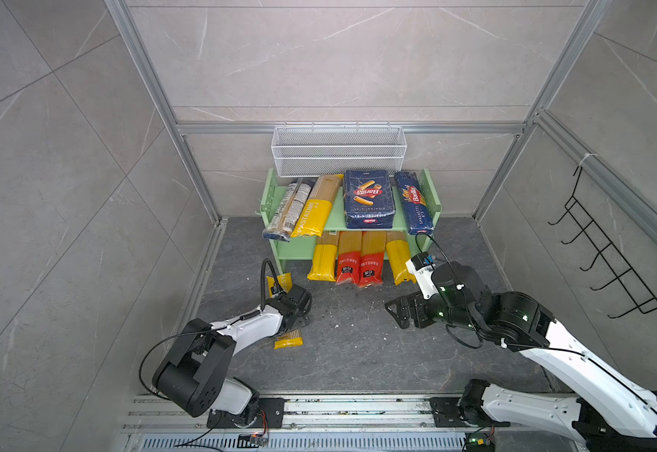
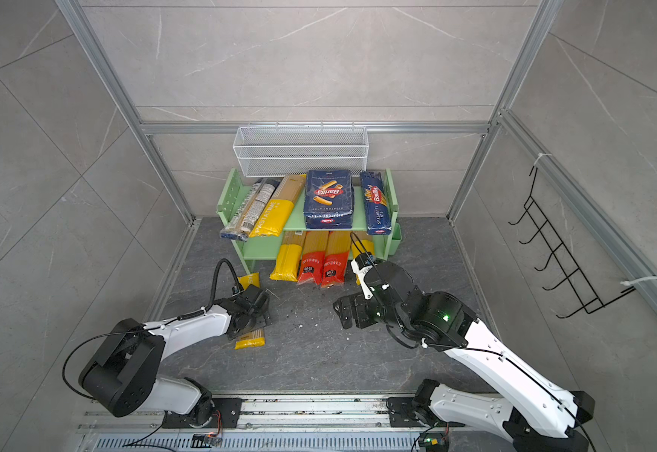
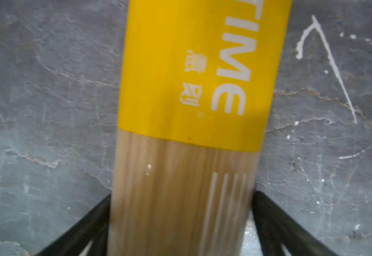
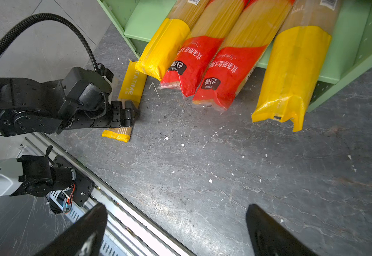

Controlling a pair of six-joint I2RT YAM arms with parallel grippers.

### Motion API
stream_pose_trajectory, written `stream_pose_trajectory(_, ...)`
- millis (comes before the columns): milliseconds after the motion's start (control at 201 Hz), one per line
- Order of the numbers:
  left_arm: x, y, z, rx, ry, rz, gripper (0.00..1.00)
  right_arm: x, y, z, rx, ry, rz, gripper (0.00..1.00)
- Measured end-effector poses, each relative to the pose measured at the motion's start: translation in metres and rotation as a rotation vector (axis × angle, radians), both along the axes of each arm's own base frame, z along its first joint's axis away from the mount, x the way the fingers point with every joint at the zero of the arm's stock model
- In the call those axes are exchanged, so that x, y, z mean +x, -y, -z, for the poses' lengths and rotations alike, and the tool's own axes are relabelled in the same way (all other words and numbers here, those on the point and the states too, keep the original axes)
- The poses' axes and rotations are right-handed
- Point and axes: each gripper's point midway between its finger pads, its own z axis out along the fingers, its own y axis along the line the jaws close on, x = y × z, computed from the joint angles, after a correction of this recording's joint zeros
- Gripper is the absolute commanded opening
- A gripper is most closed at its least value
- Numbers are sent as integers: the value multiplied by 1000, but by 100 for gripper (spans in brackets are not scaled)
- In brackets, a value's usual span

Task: Arrange pasta packages on shelves
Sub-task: Pick up the pasta bag from the middle-left of the table.

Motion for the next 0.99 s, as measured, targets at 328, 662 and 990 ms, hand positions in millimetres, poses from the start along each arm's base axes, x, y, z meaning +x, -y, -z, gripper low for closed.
stream_pose_trajectory(328,1,10,-9,73,112,18,0,0,0,0,1,0,-1,100)
stream_pose_trajectory(662,-21,31,-12,66,234,53,0,-7,1,9,6,-23,-17,100)
stream_pose_trajectory(990,-85,34,-27,-14,115,176,0,-18,7,-2,73,-9,-26,100)
